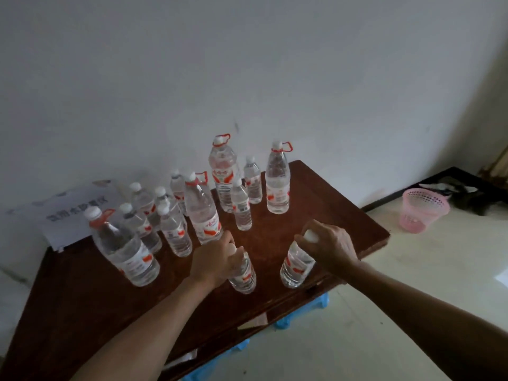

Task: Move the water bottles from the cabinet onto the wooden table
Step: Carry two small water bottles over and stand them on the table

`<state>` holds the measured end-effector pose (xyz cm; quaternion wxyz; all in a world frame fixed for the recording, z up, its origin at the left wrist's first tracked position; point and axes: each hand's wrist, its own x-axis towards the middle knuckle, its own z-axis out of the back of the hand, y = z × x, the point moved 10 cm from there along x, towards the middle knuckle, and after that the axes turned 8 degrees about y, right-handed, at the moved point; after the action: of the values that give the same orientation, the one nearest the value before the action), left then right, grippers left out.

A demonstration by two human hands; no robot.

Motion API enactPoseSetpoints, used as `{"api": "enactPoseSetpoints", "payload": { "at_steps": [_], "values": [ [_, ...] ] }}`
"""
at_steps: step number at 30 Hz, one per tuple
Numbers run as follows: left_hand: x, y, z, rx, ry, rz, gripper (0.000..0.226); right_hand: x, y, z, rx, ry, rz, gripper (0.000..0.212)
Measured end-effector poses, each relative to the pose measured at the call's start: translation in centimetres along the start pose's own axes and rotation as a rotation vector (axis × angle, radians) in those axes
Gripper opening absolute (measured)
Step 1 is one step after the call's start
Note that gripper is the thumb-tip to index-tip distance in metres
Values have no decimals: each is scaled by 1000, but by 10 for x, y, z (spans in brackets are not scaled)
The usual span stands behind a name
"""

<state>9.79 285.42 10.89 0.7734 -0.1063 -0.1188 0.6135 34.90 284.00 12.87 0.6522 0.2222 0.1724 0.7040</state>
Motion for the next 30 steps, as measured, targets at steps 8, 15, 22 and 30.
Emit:
{"api": "enactPoseSetpoints", "payload": {
  "at_steps": [8, 15, 22, 30],
  "values": [
    [108, 25, -8, -12, 14, 75, 44, 146, -4, -22, -25, 84, 101, 25],
    [171, 51, -25, 32, 54, 58, 37, 228, 4, -64, -99, 163, 103, 31],
    [212, 73, -34, 7, 52, 39, 50, 286, 7, -91, -154, 262, 100, 32],
    [215, 64, -37, 47, -34, 27, 36, 307, 21, -111, -300, 284, 309, 39]
  ]
}}
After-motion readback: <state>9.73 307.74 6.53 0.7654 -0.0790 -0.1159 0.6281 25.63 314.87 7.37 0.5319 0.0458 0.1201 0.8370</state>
